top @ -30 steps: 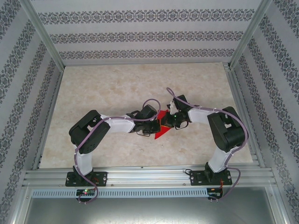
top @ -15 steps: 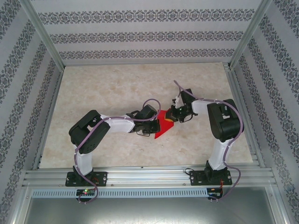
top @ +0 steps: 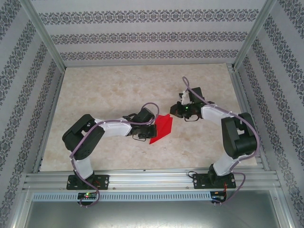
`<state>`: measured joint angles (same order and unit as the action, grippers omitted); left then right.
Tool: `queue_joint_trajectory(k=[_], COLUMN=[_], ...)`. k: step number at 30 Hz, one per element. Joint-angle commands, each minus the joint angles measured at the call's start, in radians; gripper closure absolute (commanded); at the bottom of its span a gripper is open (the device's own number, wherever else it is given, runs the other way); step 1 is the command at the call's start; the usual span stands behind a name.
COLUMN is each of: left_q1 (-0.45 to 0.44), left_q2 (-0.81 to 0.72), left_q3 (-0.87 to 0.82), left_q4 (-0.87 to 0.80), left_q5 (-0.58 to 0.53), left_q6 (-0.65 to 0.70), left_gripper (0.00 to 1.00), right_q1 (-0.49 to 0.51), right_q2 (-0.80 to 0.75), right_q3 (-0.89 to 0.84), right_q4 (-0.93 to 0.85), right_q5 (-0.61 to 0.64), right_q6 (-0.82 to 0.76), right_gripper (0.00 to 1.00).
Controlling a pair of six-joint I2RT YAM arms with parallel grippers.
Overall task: Fold a paper plane with a square sheet of paper (pick it up from the middle)
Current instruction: Fourth fold the wing at the center of the table.
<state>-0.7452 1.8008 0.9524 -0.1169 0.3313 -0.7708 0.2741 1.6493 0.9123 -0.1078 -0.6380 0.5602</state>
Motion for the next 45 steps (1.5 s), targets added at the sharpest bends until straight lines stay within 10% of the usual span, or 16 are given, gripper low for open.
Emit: queue_joint_trajectory(k=[1,12,26,36,45], left_q1=[0.030,0.050,0.052,0.052,0.052], left_q2=[-0.003,-0.020,-0.017,-0.017,-0.026], left_q3=[-0.056,-0.078,-0.103,-0.106,-0.116], left_q4=[-0.193,-0.162,-0.126,-0.090,-0.074], left_q5=[-0.052,-0.016,0.033,0.049,0.048], left_q6=[0.073,0.089,0.090,0.087,0.079], left_gripper=[1.00,1.00,1.00,1.00,1.00], right_q1=[0.092,0.207,-0.063,0.045,0.209], right_q2=[-0.006,0.185,0.260,0.016,0.129], right_q3=[-0.040,0.001,0.099,-0.030,-0.026], right_q4=[0.039,0.111,-0.016,0.062,0.137], right_q5=[0.047,0.061,0.142,0.142,0.089], right_q6=[0.041,0.077,0.055,0.146,0.206], right_gripper=[0.93,0.95,0.97,0.97,0.97])
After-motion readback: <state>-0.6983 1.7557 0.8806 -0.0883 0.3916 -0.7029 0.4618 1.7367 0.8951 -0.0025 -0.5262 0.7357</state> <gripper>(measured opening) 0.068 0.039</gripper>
